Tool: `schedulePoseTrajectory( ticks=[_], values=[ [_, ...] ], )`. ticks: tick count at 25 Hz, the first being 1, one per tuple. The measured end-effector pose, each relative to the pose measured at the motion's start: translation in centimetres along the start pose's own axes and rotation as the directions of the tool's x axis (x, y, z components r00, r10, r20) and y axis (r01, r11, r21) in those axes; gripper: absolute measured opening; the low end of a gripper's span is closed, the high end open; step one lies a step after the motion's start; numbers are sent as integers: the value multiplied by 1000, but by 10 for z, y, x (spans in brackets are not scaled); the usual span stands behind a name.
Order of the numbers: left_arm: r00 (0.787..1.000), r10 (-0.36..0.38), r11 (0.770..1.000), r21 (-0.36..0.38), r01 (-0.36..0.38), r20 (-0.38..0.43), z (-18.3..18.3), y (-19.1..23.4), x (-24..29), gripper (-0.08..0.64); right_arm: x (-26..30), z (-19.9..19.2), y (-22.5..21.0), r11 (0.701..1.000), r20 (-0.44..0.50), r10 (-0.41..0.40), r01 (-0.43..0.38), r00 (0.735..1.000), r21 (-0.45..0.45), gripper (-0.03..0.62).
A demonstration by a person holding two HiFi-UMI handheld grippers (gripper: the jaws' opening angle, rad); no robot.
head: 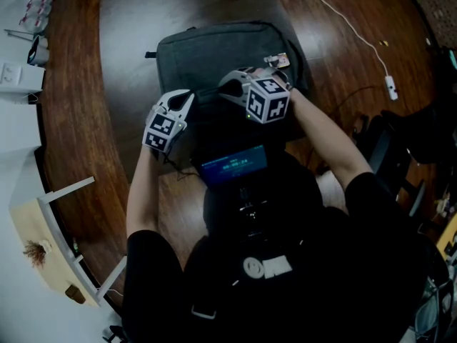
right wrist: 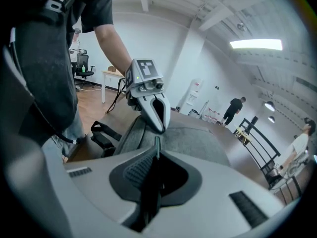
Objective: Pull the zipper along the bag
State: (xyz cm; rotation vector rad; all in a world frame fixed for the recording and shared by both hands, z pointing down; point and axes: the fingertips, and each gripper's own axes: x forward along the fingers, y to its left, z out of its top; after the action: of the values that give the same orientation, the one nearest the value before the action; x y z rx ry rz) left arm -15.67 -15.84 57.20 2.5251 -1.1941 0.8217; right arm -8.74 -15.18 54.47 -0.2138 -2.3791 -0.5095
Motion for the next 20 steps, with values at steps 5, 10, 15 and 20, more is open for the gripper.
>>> schedulePoseTrajectory(
  ticks=[5, 10, 15, 20],
  values=[
    [1000, 6, 1000, -1, -6, -4, -2, 5, -4, 5, -3, -5, -1, 1000, 2, -2, 2, 1000, 24, 26],
    [1000, 12, 1000, -10, -12, -17, -2, 9, -10, 5, -5, -2, -3, 1000, 21, -1, 0, 1000, 28, 26],
    [1000, 20, 1000, -16, -20, -24, -4, 12, -15, 5, -7, -1, -3, 1000, 33, -1, 0, 999, 28, 26],
    [999, 22, 1000, -14, -23, -27, -5, 14, -21, 5, -12, -1, -2, 1000, 50, -1, 0, 999, 30, 26]
  ],
)
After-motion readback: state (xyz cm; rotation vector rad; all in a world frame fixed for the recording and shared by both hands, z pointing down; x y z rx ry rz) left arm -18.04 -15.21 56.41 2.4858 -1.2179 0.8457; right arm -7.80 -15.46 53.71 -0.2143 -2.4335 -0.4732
